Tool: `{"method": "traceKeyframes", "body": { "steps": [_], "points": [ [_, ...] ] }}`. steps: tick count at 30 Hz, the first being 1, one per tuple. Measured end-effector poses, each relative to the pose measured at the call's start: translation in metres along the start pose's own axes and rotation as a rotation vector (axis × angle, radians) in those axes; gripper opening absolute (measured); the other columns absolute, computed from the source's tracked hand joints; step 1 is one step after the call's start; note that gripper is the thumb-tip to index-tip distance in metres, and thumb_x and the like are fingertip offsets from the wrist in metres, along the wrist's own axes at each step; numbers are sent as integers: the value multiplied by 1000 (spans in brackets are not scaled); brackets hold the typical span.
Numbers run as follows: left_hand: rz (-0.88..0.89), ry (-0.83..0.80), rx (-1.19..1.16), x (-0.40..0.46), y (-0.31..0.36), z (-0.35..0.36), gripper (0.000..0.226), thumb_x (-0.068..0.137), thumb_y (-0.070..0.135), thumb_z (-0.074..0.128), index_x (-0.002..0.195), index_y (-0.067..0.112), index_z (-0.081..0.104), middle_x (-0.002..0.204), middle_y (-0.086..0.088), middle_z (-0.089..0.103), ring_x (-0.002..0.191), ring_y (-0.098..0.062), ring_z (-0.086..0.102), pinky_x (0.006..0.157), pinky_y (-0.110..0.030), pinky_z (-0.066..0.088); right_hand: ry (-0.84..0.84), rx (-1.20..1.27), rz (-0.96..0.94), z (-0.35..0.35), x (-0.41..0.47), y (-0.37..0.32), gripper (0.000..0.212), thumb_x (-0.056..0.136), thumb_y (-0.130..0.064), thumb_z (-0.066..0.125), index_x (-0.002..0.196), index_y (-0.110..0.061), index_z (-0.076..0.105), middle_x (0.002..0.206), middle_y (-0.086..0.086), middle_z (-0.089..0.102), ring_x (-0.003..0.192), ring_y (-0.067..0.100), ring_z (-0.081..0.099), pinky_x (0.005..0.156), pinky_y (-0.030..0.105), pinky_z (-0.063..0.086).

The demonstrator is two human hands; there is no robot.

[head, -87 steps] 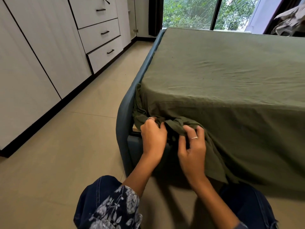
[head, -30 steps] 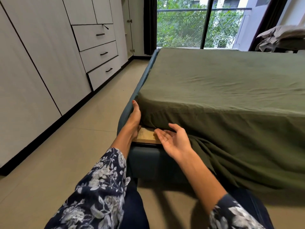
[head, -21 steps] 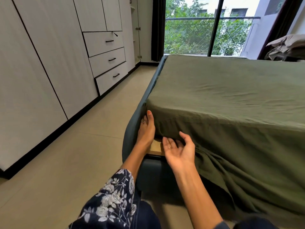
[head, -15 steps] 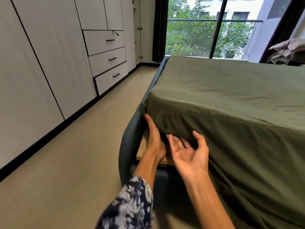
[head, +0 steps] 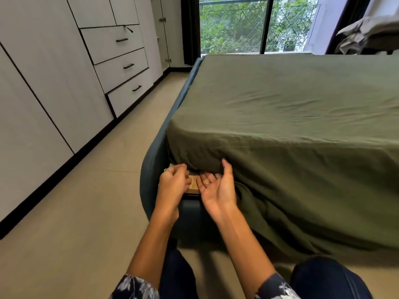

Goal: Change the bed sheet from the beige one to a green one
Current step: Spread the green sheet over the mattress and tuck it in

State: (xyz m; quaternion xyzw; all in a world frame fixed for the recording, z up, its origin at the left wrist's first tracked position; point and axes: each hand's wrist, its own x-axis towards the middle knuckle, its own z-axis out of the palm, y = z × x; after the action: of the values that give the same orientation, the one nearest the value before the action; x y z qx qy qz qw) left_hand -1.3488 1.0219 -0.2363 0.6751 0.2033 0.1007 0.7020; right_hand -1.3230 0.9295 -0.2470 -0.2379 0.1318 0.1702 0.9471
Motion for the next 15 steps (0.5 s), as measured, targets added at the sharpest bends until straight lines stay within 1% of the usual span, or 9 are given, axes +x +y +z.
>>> {"method": "traceKeyframes", "body": {
  "steps": [2,3,4,6,8,10,11,13,15],
  "points": [
    [10,-42,61,-7,4,1,19,99,26,47,95,16,63,89,-3,69,82,-14,64,71,-25,51,32,-99,53,-7,-9,-9,32,96,-34,48,116,-10,53,120,13,55,119,23,51,108,35,36],
    [-7,-70,96,-10,4,3,20,99,26,47,90,17,63,85,-2,69,81,-14,65,71,-26,50,41,-174,87,-14,-18,-15,31,96,-30,48,118,-9,53,123,15,56,119,24,52,103,36,40],
    [-33,-104,136,-12,0,4,23,99,28,47,86,18,63,82,-2,69,80,-15,65,70,-27,50,49,-255,116,-24,-30,-21,30,96,-28,49,116,-8,56,121,15,59,114,25,56,95,36,46],
    [-104,-175,234,-18,-10,9,28,99,31,46,83,16,63,79,-3,69,77,-16,64,67,-26,48,116,-375,184,-55,-58,-26,30,96,-29,49,112,-7,63,109,13,68,99,25,65,82,36,53],
    [-179,-224,307,-25,-23,19,33,98,37,47,81,14,64,75,-3,68,70,-14,62,61,-23,47,256,-381,302,-92,-82,-20,35,93,-34,53,113,-6,63,106,17,69,97,29,65,79,41,54],
    [-206,-279,362,-31,-34,34,37,94,45,52,79,14,64,74,-4,69,66,-14,62,59,-25,49,378,-190,416,-125,-91,-12,51,89,-41,58,123,-4,52,117,26,58,108,40,58,82,53,50],
    [-189,-298,380,-33,-37,42,38,91,48,55,78,14,64,75,-5,68,66,-14,62,60,-26,50,405,-53,416,-137,-88,-10,58,88,-44,58,130,-6,44,125,29,50,116,45,51,83,59,45],
    [-119,-303,394,-34,-45,57,37,87,49,60,75,15,62,73,-5,68,65,-15,62,61,-29,52,395,205,316,-147,-78,-15,61,89,-49,54,136,-18,32,135,31,37,125,51,41,82,67,38],
    [-57,-270,412,-35,-48,68,35,84,47,65,70,15,60,71,-5,70,66,-18,66,66,-33,57,373,380,187,-144,-66,-27,58,88,-49,55,134,-24,30,137,33,33,121,51,44,79,68,44]
  ]
}}
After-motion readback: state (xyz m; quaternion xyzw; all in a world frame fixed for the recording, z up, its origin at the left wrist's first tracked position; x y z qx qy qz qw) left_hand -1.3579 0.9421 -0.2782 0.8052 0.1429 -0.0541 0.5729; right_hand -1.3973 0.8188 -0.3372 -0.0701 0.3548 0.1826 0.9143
